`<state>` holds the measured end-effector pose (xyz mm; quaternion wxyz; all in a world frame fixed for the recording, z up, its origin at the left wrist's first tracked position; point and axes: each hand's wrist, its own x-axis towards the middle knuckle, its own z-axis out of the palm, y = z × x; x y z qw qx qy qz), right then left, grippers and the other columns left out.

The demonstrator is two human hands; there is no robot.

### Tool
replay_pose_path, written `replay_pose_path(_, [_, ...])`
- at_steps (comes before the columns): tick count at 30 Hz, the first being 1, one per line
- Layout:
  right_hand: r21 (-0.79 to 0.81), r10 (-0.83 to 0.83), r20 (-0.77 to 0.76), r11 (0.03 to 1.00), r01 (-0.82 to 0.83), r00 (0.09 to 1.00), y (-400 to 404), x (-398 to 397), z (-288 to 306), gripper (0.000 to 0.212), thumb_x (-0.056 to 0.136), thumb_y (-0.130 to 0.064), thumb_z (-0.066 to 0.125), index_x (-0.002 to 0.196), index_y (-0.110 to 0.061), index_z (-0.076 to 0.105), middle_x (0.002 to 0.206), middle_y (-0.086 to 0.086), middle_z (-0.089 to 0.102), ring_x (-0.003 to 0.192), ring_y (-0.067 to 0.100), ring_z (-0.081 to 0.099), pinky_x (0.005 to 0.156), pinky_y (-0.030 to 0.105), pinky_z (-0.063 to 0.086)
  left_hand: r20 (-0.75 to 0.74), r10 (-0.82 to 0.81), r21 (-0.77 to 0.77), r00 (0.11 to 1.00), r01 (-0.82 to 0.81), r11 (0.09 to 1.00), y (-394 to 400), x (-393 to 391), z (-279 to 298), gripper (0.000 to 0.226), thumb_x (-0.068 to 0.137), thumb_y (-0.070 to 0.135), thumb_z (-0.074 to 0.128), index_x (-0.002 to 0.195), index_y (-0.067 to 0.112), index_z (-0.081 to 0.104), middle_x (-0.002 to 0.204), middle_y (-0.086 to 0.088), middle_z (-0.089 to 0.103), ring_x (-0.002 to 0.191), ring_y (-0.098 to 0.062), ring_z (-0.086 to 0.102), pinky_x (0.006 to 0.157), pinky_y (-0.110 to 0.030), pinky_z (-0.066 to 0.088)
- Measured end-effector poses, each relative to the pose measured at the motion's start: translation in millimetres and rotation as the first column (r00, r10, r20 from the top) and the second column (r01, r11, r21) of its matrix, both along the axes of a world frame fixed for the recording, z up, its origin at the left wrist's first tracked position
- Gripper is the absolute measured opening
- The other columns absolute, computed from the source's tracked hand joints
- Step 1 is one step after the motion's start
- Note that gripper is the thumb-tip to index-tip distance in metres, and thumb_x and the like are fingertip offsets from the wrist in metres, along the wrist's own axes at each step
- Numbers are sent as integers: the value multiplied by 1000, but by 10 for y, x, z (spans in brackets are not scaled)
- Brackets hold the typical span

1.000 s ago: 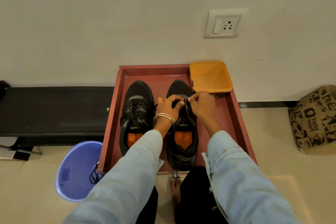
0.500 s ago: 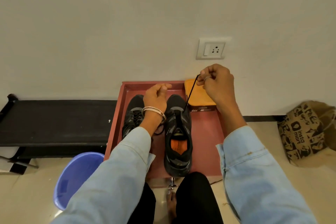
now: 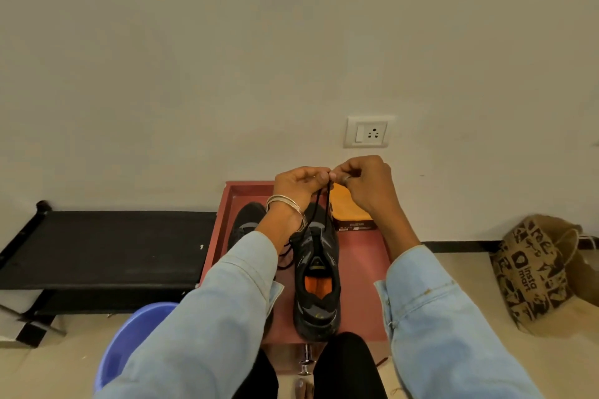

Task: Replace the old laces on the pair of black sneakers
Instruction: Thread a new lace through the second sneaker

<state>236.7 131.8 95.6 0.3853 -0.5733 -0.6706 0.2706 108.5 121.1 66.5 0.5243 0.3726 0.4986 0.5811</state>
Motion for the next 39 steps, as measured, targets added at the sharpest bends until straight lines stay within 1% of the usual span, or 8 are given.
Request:
replay_pose_path(7, [-312,-165,-539,950,-14,826,6,46,-247,6,86,-12,70,85,-7,67,65,0,66,52,8,57,49,21,46,-129,-116,59,985,125,990,99,-55,28,10,84,1,65,91,4,71,80,-9,71,64,-15,64,74,-25,57])
replay_pose_path(13, [-666,-18,-67,746,-32,998,-88,36,-1133,37,75,-20,81,100,-9,56,95,8,66,62,14,55,41,22,40,-105,-27,33,994,31,999,308,-55,298,11,89,3,60,94,-2,69,75,-3,66,68,-18,60,66,-18,53])
replay_pose_path(19, [-648,57,130,760,42,990,-184,-47,-1385,46,73,-27,83,107,-7,58,103,8,63,88,22,62,50,24,44,-166,-9,81,986,23,996,444,-85,900,12,88,10,63,83,17,71,81,0,69,84,-19,63,96,-40,49])
replay_pose_path(23, [-670,133,133,742,-10,982,-116,-35,-1351,43,72,-24,83,102,-7,58,99,9,64,85,23,64,53,26,48,-195,6,119,981,17,993,422,-117,1384,14,90,19,63,99,14,71,85,5,68,78,-9,64,75,-24,49])
replay_pose_path(26, [-557,130,132,830,-34,983,4,-68,-1162,62,71,-24,84,121,-7,52,122,9,60,114,27,57,86,33,50,-253,53,158,966,-13,987,406,-122,1605,22,90,18,63,108,10,70,85,5,66,64,2,54,51,-7,41])
replay_pose_path(29, [-325,83,-198,935,-145,977,71,-205,-692,83,76,-29,80,145,-15,36,145,1,44,134,19,40,107,33,36,-260,28,107,965,0,994,394,-115,1652,20,89,18,65,105,9,71,79,6,65,62,-5,51,53,-13,44])
replay_pose_path(33, [-179,219,-540,914,-365,813,142,-395,-297,24,96,-14,54,120,-12,60,103,4,69,100,12,63,99,28,44,-86,39,92,996,-31,995,416,-147,1564,17,90,10,62,103,1,68,75,-1,63,55,-9,51,56,-17,50])
replay_pose_path(39, [-356,146,-558,847,-395,817,85,-152,-962,28,103,-6,36,98,-6,64,78,7,58,81,20,57,83,34,49,210,311,89,927,-335,938,568,-531,1273,9,89,0,61,87,6,67,72,-4,62,51,-8,52,56,-18,49])
